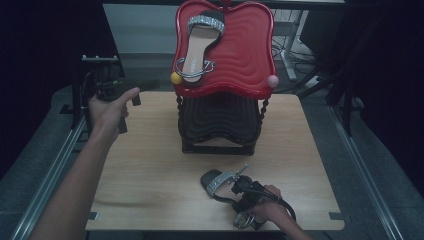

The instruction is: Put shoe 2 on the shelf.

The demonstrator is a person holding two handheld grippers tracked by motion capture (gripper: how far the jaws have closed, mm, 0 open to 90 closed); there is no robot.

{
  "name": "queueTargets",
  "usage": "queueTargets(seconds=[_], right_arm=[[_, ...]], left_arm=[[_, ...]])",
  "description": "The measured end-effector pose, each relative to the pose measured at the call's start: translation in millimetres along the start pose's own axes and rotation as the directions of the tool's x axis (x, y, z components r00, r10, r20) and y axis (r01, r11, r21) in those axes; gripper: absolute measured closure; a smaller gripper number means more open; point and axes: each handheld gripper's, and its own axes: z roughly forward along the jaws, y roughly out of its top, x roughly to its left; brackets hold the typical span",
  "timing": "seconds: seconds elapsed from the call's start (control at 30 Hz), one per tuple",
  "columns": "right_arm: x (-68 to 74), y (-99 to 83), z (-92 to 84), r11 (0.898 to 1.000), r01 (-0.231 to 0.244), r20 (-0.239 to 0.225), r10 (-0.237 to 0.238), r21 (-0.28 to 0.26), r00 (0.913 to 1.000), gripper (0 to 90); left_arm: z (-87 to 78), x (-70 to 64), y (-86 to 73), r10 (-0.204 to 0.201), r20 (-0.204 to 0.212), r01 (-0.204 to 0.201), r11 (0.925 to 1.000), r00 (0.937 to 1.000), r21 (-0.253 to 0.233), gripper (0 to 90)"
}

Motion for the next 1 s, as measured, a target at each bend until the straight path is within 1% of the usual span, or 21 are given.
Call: queueTargets(seconds=[0.1, 0.17, 0.23, 0.27, 0.3, 0.4, 0.47, 0.5, 0.63, 0.8, 0.83, 0.9, 0.97, 1.0], right_arm=[[-2.7, -1.2, -0.6, 1.0, 0.007, -0.004, -0.007, -0.006, 1.0, 40.7], [-9.4, -3.1, -2.1, 1.0, 0.014, -0.028, -0.015, -0.013, 0.9995, 41.6], [-18.2, -4.8, -5.2, 0.999, -0.012, -0.083, 0.009, -0.031, 0.9965, 42.0], [-21.6, -5.7, -7.6, 0.999, -0.024, -0.102, 0.019, -0.046, 0.9946, 42.1], [-24.6, -6.7, -10.0, 0.998, -0.034, -0.117, 0.027, -0.059, 0.9927, 42.3], [-31.0, -9.8, -15.7, 0.996, -0.048, -0.151, 0.036, -0.078, 0.988, 42.4], [-36.0, -13.1, -20.1, 0.994, -0.058, -0.187, 0.041, -0.091, 0.9816, 42.5], [-37.2, -14.2, -21.6, 0.993, -0.063, -0.191, 0.043, -0.1, 0.9807, 42.5], [-45.5, -21.2, -31.8, 0.983, -0.108, -0.235, 0.071, -0.151, 0.9694, 42.6], [-55.5, -31.3, -42.7, 0.962, -0.173, -0.288, 0.108, -0.211, 0.9516, 42.6], [-57.0, -32.9, -43.8, 0.96, -0.176, -0.292, 0.108, -0.218, 0.9505, 42.7], [-60.6, -37.9, -46.5, 0.952, -0.195, -0.302, 0.119, -0.236, 0.9459, 42.7], [-64.9, -43.9, -49.0, 0.943, -0.216, -0.324, 0.128, -0.255, 0.9374, 42.7], [-67.5, -48.1, -50.6, 0.935, -0.233, -0.339, 0.136, -0.267, 0.931, 42.7]], left_arm=[[-0.9, 0.9, 0.4, 0.001, -0.001, -0.001, 1.0, 1.0, 0.001, 33.5], [-1.6, 1.7, 0.7, -0.003, 0.003, 0.003, 1.0, 1.0, -0.001, 33.5], [-2.2, 2.3, 0.8, -0.004, 0.003, 0.004, 1.0, 1.0, -0.003, 33.6], [-2.3, 2.5, 0.9, -0.003, 0.001, 0.003, 1.0, 1.0, -0.002, 33.6], [-2.1, 2.6, 1.0, -0.005, -0.001, 0.005, 1.0, 1.0, -0.003, 33.6], [-2.8, 3.9, 1.4, -0.007, -0.004, 0.007, 1.0, 1.0, -0.005, 33.7], [-2.8, 4.0, 1.2, -0.008, -0.005, 0.008, 1.0, 1.0, -0.006, 33.7], [-2.7, 4.0, 0.8, -0.008, -0.006, 0.008, 1.0, 1.0, -0.005, 33.7], [-2.2, 4.2, 0.0, -0.01, -0.007, 0.01, 0.9999, 0.9999, -0.004, 33.7], [-2.1, 2.9, 1.4, -0.012, -0.005, 0.012, 0.9999, 0.9999, -0.007, 33.7], [-2.1, 2.4, 1.8, -0.011, -0.005, 0.011, 0.9999, 0.9999, -0.008, 33.8], [-2.2, 1.9, 2.3, -0.01, -0.004, 0.01, 0.9999, 0.9999, -0.007, 33.7], [-2.5, 1.5, 2.9, -0.01, -0.004, 0.01, 0.9999, 0.9999, -0.009, 33.8], [-2.4, 1.3, 3.1, -0.011, -0.002, 0.011, 0.9999, 0.9999, -0.009, 33.8]])
